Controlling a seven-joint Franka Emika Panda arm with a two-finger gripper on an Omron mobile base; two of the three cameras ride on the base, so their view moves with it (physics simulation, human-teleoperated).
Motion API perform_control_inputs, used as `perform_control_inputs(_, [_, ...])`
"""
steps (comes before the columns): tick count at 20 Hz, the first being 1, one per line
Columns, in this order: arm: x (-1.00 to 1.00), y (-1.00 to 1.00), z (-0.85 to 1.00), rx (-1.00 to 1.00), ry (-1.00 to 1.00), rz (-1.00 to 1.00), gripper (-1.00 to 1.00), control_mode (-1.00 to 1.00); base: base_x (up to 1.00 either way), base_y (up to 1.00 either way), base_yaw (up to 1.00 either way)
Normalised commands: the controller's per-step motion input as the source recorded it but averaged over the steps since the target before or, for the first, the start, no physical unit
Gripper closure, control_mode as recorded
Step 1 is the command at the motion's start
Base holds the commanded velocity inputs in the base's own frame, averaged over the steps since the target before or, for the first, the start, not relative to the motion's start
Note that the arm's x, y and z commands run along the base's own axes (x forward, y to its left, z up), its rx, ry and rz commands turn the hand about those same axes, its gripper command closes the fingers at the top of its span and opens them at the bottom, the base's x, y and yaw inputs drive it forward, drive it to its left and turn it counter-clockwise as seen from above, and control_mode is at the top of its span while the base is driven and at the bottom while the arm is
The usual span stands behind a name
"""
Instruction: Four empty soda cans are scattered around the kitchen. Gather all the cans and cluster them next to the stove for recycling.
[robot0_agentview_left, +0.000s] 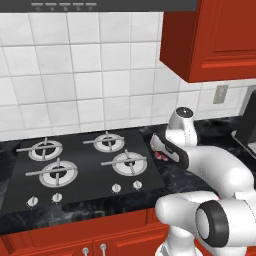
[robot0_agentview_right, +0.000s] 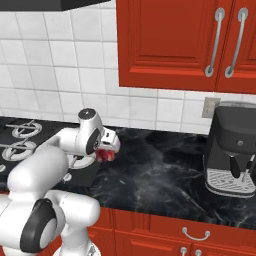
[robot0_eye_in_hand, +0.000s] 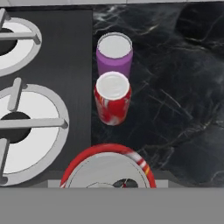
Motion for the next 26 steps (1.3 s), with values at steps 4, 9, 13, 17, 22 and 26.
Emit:
perform_control_inputs(4, [0.12,0.00,-0.18,0.00,0.00,0.00,1.00,-1.00,0.00,0.00,0.00])
perform_control_inputs(9, [0.09,0.00,-0.17,0.00,0.00,0.00,1.00,-1.00,0.00,0.00,0.00])
perform_control_inputs(13, [0.14,0.00,-0.17,0.00,0.00,0.00,1.00,-1.00,0.00,0.00,0.00])
perform_control_inputs(17, [0.16,0.00,-0.08,0.00,0.00,0.00,1.00,-1.00,0.00,0.00,0.00])
perform_control_inputs(22, [0.06,0.00,-0.14,0.00,0.00,0.00,1.00,-1.00,0.00,0.00,0.00])
perform_control_inputs(26, [0.07,0.00,-0.17,0.00,0.00,0.00,1.00,-1.00,0.00,0.00,0.00])
